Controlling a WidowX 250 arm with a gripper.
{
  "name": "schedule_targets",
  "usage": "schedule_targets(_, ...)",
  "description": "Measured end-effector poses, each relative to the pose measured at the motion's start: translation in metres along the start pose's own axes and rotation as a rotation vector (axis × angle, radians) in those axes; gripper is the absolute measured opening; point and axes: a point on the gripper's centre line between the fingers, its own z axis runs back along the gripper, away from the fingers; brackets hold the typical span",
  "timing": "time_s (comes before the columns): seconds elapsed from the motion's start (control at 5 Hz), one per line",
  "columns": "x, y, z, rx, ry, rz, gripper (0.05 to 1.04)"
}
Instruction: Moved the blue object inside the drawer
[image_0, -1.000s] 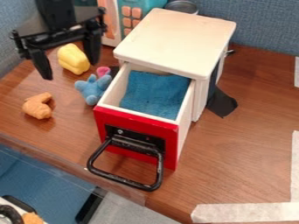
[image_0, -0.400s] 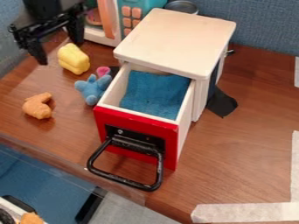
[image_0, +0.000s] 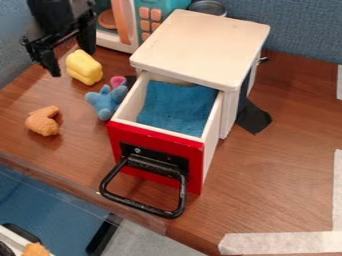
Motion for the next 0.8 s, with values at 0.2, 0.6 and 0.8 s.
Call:
schedule_targets(0.2,0.002,-0.005,-0.01,-0.003,0.001,0.027,1.001)
schedule_targets(0.6,-0.007,-0.011,-0.031,0.021,0.018,0.041,1.001)
schedule_targets(0.8,-0.014,-0.014,-0.043,0.034,0.031,0.047,1.001)
